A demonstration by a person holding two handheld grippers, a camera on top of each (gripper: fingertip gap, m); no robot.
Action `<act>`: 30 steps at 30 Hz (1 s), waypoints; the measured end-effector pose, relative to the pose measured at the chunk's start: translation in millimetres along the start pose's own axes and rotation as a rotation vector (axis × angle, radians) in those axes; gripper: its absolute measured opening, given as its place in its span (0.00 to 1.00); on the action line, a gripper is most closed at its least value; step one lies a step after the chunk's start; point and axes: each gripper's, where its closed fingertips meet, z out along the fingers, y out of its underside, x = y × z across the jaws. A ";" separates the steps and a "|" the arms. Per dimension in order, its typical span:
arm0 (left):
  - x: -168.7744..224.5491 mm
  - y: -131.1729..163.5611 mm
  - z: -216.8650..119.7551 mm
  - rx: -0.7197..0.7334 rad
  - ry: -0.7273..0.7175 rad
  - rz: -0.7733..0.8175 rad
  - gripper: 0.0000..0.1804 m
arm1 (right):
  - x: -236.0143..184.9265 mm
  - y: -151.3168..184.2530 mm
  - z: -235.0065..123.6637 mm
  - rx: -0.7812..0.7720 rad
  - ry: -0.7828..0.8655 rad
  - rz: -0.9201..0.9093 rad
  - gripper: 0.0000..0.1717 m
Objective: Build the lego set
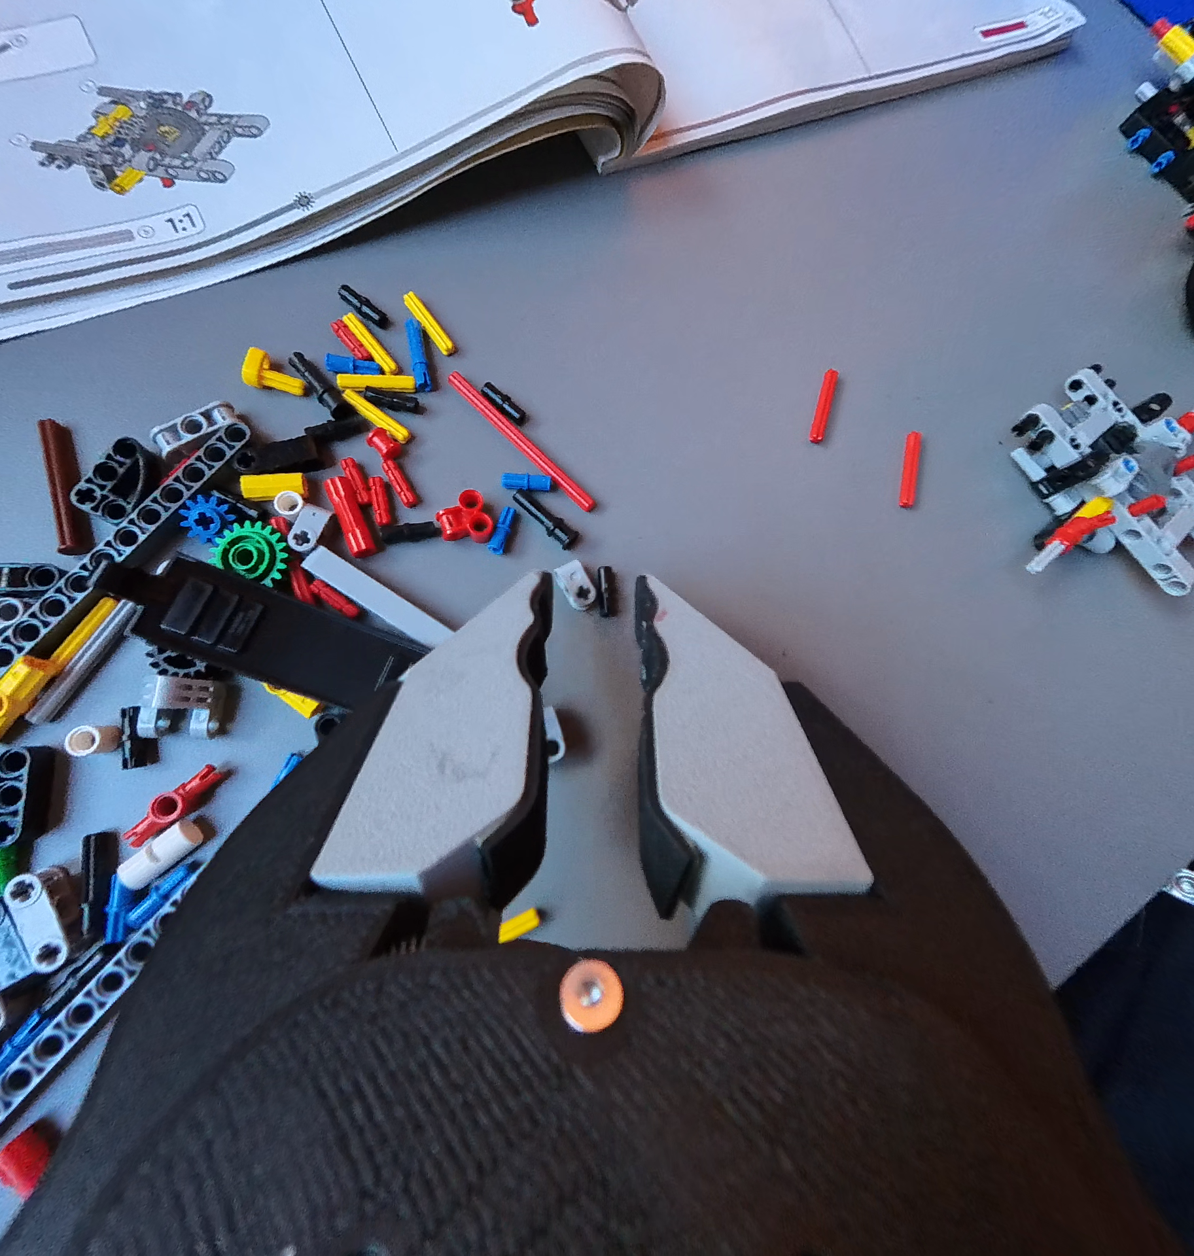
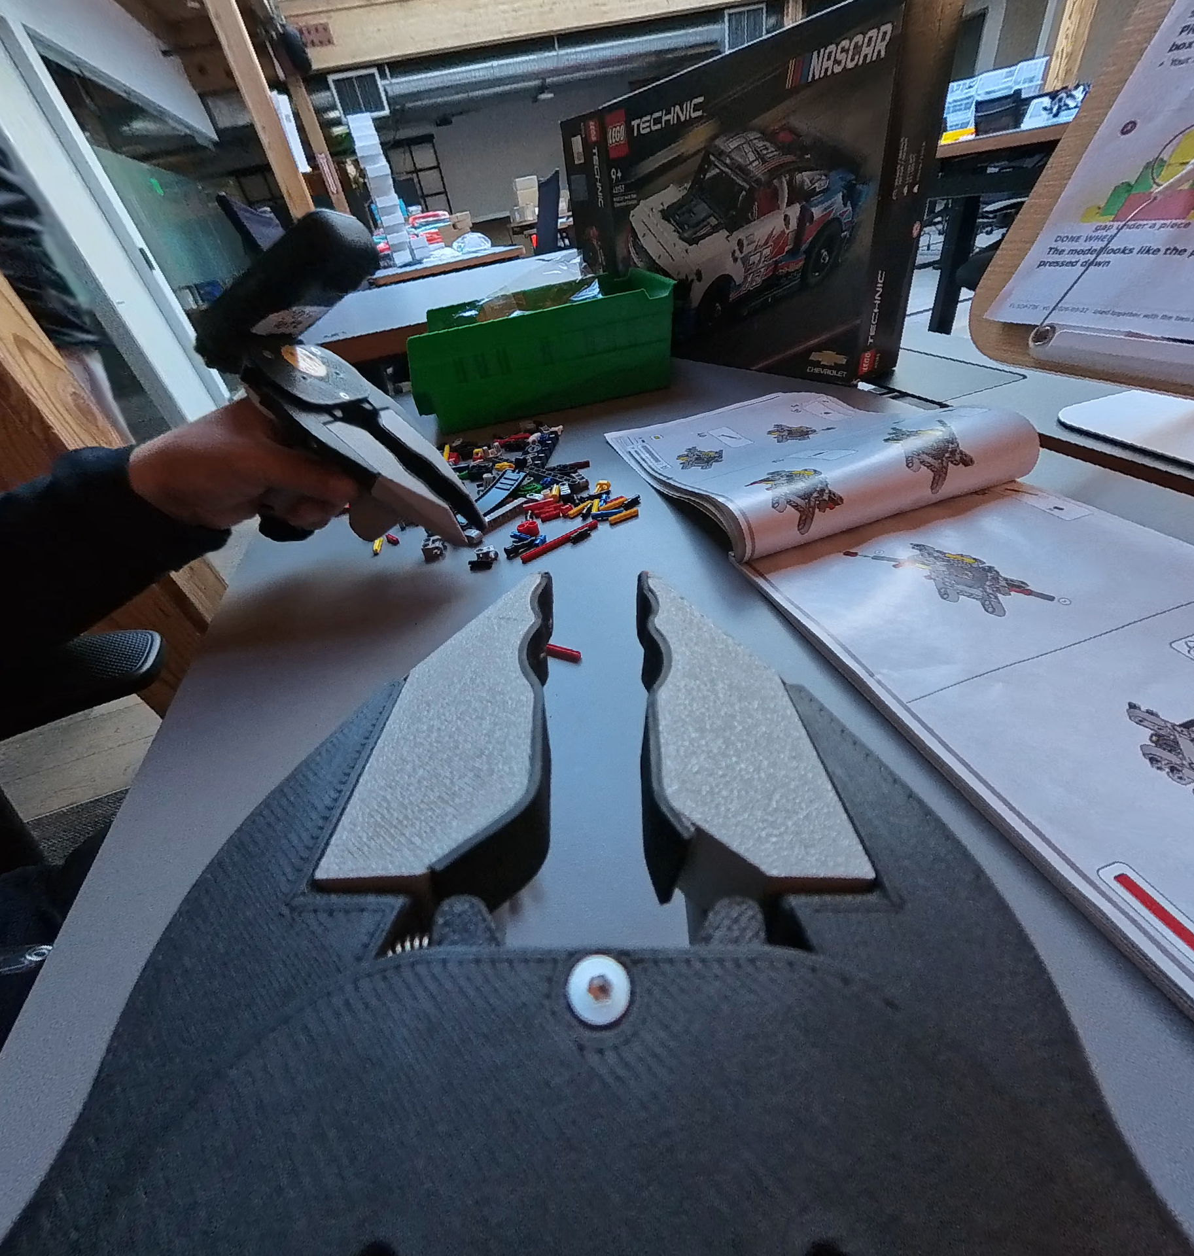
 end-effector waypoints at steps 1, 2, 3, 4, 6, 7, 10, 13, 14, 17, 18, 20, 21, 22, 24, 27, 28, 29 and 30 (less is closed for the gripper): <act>-0.4 0.9 1.8 -0.007 -0.004 0.003 0.12 | -0.1 0.0 0.0 0.000 -0.001 0.000 0.12; -1.2 1.7 3.6 -0.014 -0.011 0.007 0.12 | -0.3 -0.2 0.0 0.001 -0.001 0.000 0.12; -2.5 2.6 5.2 -0.021 -0.018 0.010 0.12 | -0.3 -0.2 0.0 0.001 -0.002 0.000 0.12; -3.9 3.4 6.6 -0.027 -0.024 0.011 0.12 | -0.4 -0.3 -0.1 0.001 -0.002 0.000 0.12; -7.9 5.5 9.2 -0.041 -0.040 0.013 0.11 | -0.6 -0.5 -0.1 0.002 -0.004 0.001 0.12; -9.4 6.5 10.2 -0.047 -0.044 0.013 0.11 | -0.7 -0.6 -0.1 0.002 -0.004 0.001 0.12; -9.3 5.4 11.4 -0.035 -0.025 -0.002 0.09 | -1.1 -0.4 0.1 0.000 -0.007 0.001 0.12; -9.0 7.7 12.8 -0.046 -0.022 0.014 0.03 | -1.3 -0.4 0.1 0.000 -0.008 0.001 0.12; -8.4 7.5 13.0 -0.047 -0.021 0.018 0.03 | -1.1 -0.2 0.2 -0.001 -0.007 0.002 0.12; -7.9 7.4 13.2 -0.053 -0.015 0.019 0.03 | -0.6 0.2 0.3 -0.002 -0.007 0.009 0.12; -7.7 7.5 13.2 -0.056 -0.013 0.021 0.03 | -0.4 0.1 0.2 -0.001 -0.007 0.010 0.11; -7.6 7.3 12.4 -0.063 -0.016 0.034 0.03 | -0.6 -0.1 0.1 0.000 -0.007 0.011 0.11; -7.8 5.8 11.0 -0.062 -0.022 0.044 0.03 | -0.8 0.0 0.1 0.000 -0.007 0.011 0.11; -7.9 3.0 8.9 -0.056 -0.029 0.053 0.03 | -1.1 0.3 0.2 -0.001 -0.009 0.012 0.11; -4.0 -8.3 3.2 -0.024 -0.027 0.069 0.03 | -2.2 0.3 0.4 -0.003 -0.012 0.014 0.11; 13.7 -32.9 1.3 0.026 0.014 0.108 0.03 | -5.4 -0.4 1.2 0.000 -0.023 0.013 0.11; 21.9 -41.1 3.9 0.031 0.032 0.132 0.03 | -6.6 -0.2 1.9 -0.001 -0.028 0.012 0.11; 30.7 -49.0 8.0 0.032 0.049 0.160 0.03 | -7.9 0.2 2.7 -0.005 -0.033 0.012 0.11; 39.5 -56.6 13.4 0.030 0.066 0.190 0.03 | -9.2 0.9 3.7 -0.009 -0.040 0.013 0.11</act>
